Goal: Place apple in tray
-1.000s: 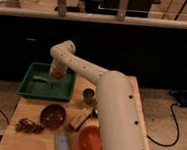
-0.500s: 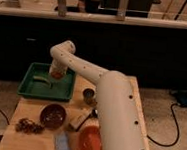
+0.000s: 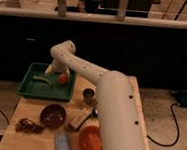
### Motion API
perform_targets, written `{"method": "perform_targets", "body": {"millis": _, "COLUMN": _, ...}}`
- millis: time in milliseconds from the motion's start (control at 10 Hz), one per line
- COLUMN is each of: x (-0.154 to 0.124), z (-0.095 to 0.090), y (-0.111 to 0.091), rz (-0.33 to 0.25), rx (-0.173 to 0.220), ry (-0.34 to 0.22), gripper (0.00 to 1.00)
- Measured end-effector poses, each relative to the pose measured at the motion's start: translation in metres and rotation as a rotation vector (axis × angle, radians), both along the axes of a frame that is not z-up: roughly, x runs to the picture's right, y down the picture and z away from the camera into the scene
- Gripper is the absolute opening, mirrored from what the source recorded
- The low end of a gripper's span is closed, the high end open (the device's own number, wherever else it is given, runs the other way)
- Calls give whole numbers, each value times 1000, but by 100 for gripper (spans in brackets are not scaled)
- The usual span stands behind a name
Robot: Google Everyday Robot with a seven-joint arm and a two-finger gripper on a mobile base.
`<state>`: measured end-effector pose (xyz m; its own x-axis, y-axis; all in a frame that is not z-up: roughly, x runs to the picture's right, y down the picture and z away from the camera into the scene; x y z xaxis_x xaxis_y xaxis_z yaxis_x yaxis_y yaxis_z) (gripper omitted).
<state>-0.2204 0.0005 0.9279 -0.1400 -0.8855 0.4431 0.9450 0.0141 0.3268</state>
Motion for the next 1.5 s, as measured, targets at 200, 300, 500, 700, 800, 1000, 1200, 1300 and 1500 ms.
{"method": "perform_targets", "body": {"millis": 200, "x": 0, "z": 0, "y": 1, "rz": 2, "rx": 3, "ry": -4, "gripper": 80}}
{"method": "perform_targets", "body": {"millis": 300, "x": 1, "z": 0, "y": 1, "rz": 2, "rx": 7, "ry": -6, "gripper": 80}}
{"method": "perform_targets", "body": {"millis": 500, "x": 1, "z": -1, "y": 1, "rz": 2, "rx": 14, "ry": -9, "gripper": 80}}
{"method": "perform_targets", "body": {"millis": 700, "x": 2, "z": -1, "y": 1, "rz": 2, "rx": 14, "ry": -9, "gripper": 80}}
{"method": "perform_targets", "body": {"millis": 800, "x": 2, "z": -1, "y": 1, "rz": 2, "rx": 14, "ry": -9, "gripper": 80}}
{"method": "perform_targets", "body": {"millis": 1000, "x": 2, "z": -1, "y": 1, "rz": 2, "rx": 14, "ry": -9, "gripper": 80}}
{"method": "perform_targets", "body": {"millis": 1200, "x": 2, "z": -1, "y": 1, "rz": 2, "rx": 13, "ry": -10, "gripper": 80}}
{"method": "perform_targets", "body": {"millis": 1300, "x": 2, "z": -1, "y": 1, "rz": 2, "rx": 13, "ry": -10, "gripper": 80}}
{"method": "perform_targets", "body": {"millis": 1500, "x": 2, "z": -1, "y": 1, "rz": 2, "rx": 13, "ry": -10, "gripper": 80}}
